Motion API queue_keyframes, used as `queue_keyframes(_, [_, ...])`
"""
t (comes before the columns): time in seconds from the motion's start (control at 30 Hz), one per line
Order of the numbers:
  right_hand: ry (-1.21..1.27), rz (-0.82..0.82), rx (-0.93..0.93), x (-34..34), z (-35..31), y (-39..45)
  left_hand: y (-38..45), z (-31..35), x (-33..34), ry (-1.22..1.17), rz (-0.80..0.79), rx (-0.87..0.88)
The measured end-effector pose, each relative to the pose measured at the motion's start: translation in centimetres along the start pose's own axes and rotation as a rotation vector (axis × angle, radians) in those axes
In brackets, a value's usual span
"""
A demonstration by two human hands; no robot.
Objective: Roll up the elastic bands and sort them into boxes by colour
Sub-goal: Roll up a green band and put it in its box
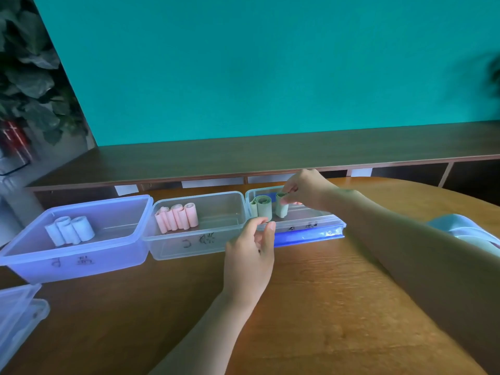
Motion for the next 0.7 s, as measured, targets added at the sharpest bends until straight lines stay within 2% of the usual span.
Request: queue_keyframes(0.7, [0.09,0.039,0.04,0.98,-0.83,0.26,-0.05,-0.38,0.43,-0.021,-0.076,-0.017])
Point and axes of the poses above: each hand's wrist, its own y-axis towards the middle knuckle, its own x-axis out of the palm, z = x × y, the point moved 2 cm from there along y, towards the middle knuckle, and after that the axes turned 14 degrees about y, right-handed, at the moved point
